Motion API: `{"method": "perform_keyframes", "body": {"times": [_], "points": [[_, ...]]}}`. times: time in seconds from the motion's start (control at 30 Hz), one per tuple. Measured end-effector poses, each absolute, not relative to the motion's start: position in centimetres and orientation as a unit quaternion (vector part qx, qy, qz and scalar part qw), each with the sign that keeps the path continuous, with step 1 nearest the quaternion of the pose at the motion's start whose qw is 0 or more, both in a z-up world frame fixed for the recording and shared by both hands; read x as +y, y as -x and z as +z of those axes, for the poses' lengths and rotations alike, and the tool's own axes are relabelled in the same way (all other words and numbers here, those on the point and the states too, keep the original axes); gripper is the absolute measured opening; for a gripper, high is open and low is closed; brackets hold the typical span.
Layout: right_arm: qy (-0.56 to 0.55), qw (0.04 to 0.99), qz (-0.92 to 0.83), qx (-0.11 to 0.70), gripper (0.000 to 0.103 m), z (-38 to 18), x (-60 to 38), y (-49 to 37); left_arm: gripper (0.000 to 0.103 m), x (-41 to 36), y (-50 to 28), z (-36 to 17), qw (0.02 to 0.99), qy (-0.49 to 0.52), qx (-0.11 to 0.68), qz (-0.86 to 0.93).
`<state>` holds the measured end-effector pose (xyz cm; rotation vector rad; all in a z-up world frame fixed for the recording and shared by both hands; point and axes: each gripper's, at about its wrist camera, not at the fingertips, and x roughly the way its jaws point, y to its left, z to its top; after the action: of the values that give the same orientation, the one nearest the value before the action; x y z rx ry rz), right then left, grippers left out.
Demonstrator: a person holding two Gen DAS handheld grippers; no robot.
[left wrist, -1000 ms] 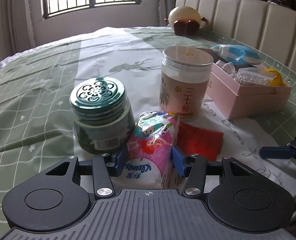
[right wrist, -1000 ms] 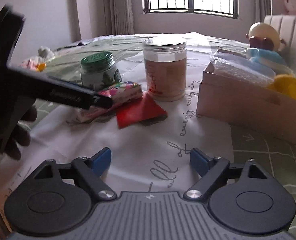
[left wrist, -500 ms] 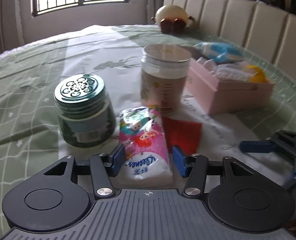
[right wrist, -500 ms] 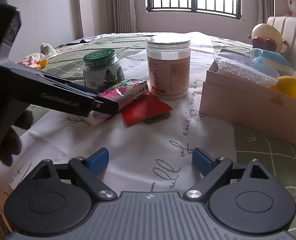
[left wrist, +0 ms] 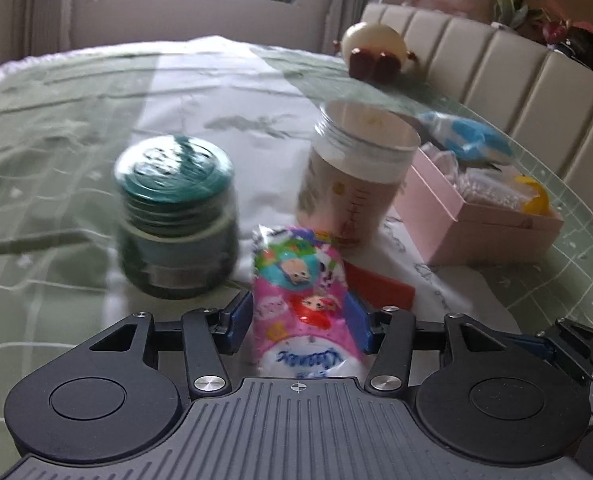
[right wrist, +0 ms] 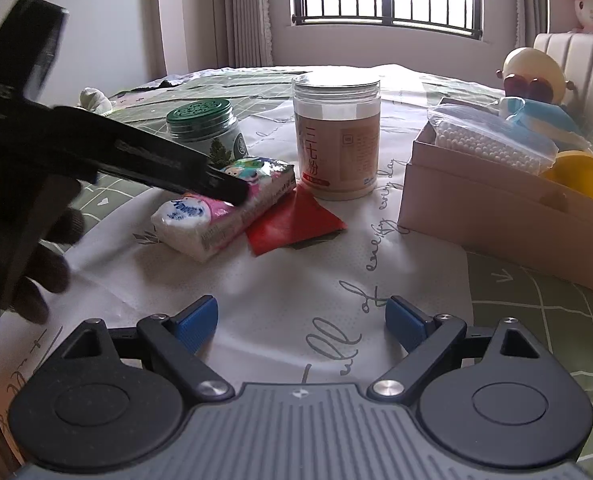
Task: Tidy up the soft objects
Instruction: 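Grasp the red packet with the right gripper while the left holds the tissue pack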
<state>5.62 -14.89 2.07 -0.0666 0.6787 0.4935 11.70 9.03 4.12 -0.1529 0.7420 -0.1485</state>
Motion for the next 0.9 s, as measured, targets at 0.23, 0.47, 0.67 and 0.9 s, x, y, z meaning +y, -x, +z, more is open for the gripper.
{"method": "perform_keyframes", "body": {"times": [0.23,0.47,0.67,0.9], "points": [[0.041,0.907,0.249,0.336,0.098,2.0,-14.6,-5.9,0.060,7.9,-12.4,2.9,0.924,0.056,0.371,-0.070],[0.037,0.890,0.268,0.368,0.103,2.2,-14.7,-6.8,0.057,9.9,-8.0,3.6,0.922,0.097,0.360,-0.104],[0.067,0.888,0.267,0.368,0.103,2.1,-13.8,-6.9,0.057,12.8,-3.6,3.6,0.946,0.056,0.320,0.017],[0.065,0.899,0.261,0.345,0.097,4.2,-12.7,-7.2,0.057,14.6,-3.8,1.9,0.947,0.098,0.305,0.014]]}}
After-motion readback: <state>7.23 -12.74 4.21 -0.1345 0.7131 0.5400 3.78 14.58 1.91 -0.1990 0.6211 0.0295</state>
